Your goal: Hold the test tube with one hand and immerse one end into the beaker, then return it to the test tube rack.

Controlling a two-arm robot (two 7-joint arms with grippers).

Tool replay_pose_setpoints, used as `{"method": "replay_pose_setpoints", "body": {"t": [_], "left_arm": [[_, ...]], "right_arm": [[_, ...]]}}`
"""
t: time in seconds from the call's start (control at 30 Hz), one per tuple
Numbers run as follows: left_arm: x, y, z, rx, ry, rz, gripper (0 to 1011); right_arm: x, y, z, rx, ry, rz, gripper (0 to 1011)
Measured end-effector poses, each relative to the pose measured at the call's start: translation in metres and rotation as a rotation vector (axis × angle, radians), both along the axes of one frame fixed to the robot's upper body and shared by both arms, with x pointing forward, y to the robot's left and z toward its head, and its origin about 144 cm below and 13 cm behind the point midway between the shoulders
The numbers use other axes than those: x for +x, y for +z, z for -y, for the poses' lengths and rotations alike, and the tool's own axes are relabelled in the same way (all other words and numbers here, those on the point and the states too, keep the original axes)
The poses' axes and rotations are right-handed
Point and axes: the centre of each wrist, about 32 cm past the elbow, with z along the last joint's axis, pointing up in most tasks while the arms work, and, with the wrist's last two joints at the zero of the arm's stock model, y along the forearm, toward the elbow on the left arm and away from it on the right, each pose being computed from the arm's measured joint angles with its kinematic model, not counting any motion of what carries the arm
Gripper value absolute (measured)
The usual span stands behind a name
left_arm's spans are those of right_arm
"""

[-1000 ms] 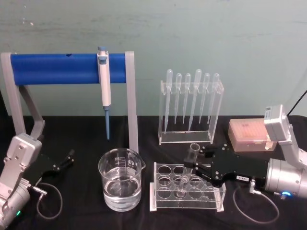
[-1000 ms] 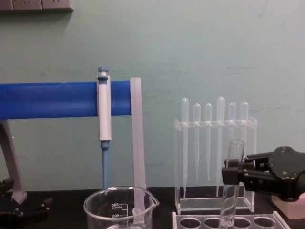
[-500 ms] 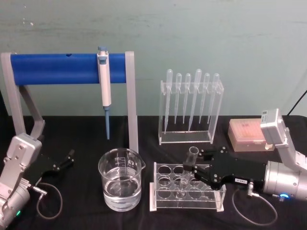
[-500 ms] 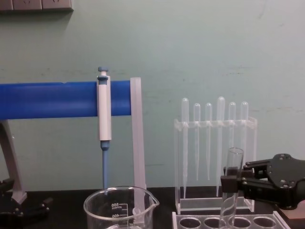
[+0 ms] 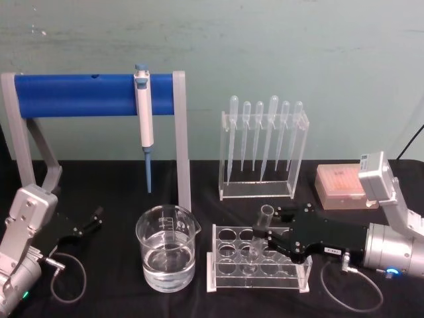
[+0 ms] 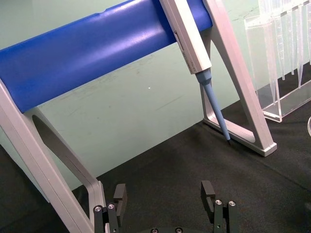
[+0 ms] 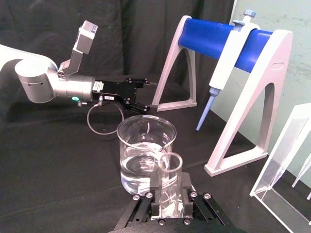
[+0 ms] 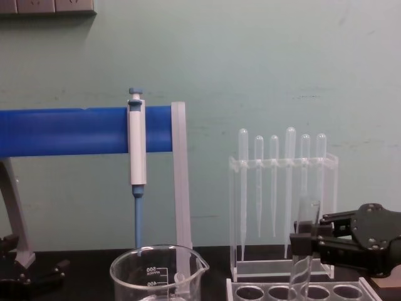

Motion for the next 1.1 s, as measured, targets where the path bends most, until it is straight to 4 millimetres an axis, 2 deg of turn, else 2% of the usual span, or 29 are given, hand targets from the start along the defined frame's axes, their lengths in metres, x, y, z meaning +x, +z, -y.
{"method": "replay_pose_setpoints", "body": {"t": [0.13, 0.17, 0.23, 0.27, 0.3, 0.33, 0.47, 0.9, 1.1], "left_arm": [[0.0, 0.0, 0.0, 0.0, 0.0, 0.0, 1000], [0.0, 0.0, 0.0, 0.0, 0.0, 0.0, 1000], [0.0, 0.0, 0.0, 0.0, 0.0, 0.0, 1000], [0.0, 0.0, 0.0, 0.0, 0.0, 0.0, 1000], [0.0, 0.0, 0.0, 0.0, 0.0, 0.0, 1000], [0.0, 0.0, 0.0, 0.0, 0.0, 0.0, 1000], [0.0, 0.0, 0.0, 0.0, 0.0, 0.0, 1000], [0.0, 0.0, 0.0, 0.0, 0.0, 0.0, 1000], [0.0, 0.0, 0.0, 0.0, 0.0, 0.0, 1000]], "right_arm": [[0.0, 0.0, 0.0, 0.001, 0.0, -0.001, 347], [0.0, 0.0, 0.0, 0.001, 0.0, -0.001, 403], [0.0, 0.0, 0.0, 0.001, 0.0, -0.001, 436], [0.0, 0.0, 0.0, 0.001, 0.0, -0.001, 490], [0.0, 0.0, 0.0, 0.001, 0.0, -0.001, 490], [0.0, 0.0, 0.0, 0.002, 0.0, -0.002, 1002], [-0.001, 0.003, 0.0, 0.007, 0.004, 0.007, 1002], [-0.015, 0.033, 0.001, 0.082, 0.035, 0.113, 1002], [-0.02, 0.037, 0.004, 0.121, -0.03, 0.13, 1002]]}}
